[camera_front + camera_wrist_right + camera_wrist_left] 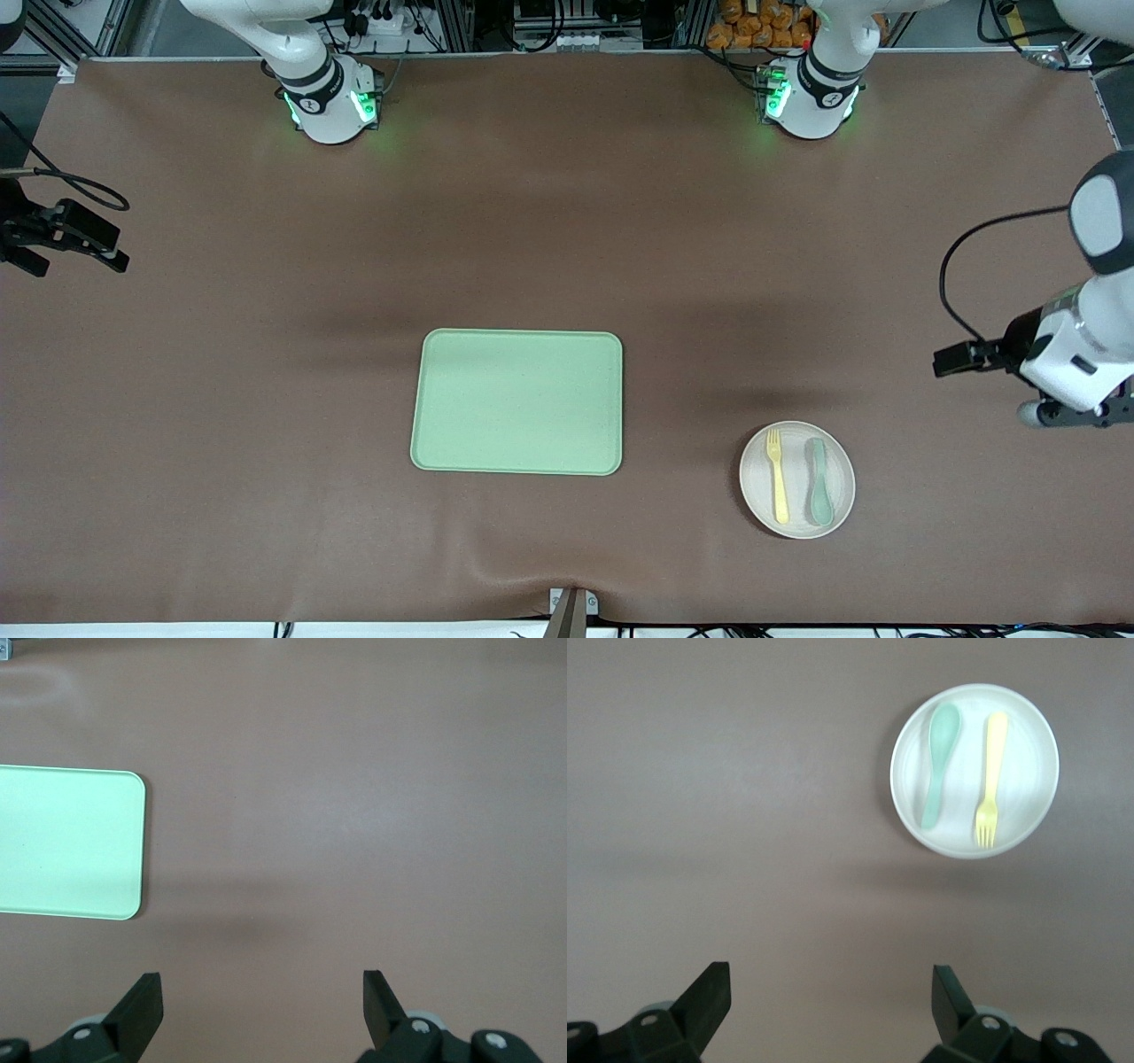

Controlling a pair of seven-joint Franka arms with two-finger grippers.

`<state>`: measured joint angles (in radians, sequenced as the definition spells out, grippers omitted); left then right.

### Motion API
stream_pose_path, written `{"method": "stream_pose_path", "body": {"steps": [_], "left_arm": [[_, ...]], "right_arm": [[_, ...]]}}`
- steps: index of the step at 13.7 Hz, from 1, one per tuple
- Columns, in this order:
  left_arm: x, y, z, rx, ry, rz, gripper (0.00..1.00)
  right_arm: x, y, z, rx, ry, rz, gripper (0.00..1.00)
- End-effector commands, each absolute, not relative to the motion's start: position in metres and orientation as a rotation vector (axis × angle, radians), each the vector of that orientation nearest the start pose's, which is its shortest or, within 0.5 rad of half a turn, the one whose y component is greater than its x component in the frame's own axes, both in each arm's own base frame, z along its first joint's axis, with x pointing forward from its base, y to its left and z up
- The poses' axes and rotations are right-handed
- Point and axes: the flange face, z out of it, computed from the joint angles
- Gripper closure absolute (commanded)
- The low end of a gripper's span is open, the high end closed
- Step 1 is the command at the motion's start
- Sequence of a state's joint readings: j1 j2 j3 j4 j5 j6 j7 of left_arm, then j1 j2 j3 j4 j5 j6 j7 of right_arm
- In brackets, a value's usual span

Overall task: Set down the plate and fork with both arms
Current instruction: 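Move the left gripper toward the white plate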

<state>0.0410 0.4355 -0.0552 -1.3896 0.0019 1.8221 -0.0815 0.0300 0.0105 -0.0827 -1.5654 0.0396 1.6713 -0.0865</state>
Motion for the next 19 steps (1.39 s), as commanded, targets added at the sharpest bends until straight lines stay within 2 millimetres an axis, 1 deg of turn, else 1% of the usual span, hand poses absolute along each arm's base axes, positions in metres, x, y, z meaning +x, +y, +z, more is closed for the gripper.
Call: {"method": "stream_pose_path", "body": {"steps": [1,4,6,9,12,13,19], "left_arm": [[0.703,0.002,0.447,-3.202,-0.172,-0.05,0.0],[0.71,-0.002,0.43,-3.203,-0.167,-0.07,0.0],[0.713,-0.003,0.424,-3.202,-0.166,-0.094,0.0],[0.72,-0.007,0.41,-3.202,-0.159,-0.126,0.0],[0.729,-0.009,0.384,-3.206,-0.162,-0.155,0.0],[0.733,-0.009,0.375,-3.206,-0.162,-0.179,0.0],[0.749,-0.01,0.324,-3.205,-0.191,-0.287,0.0]], "right_arm": [[0.568,-0.032,0.631,-3.111,-0.057,-0.14,0.0],[0.568,-0.032,0.632,-3.111,-0.057,-0.145,0.0],[0.568,-0.032,0.631,-3.111,-0.057,-0.142,0.0],[0.568,-0.032,0.63,-3.111,-0.057,-0.14,0.0],[0.568,-0.033,0.63,-3.111,-0.057,-0.14,0.0],[0.568,-0.035,0.629,-3.112,-0.05,-0.136,0.0],[0.568,-0.035,0.629,-3.112,-0.045,-0.138,0.0]]}}
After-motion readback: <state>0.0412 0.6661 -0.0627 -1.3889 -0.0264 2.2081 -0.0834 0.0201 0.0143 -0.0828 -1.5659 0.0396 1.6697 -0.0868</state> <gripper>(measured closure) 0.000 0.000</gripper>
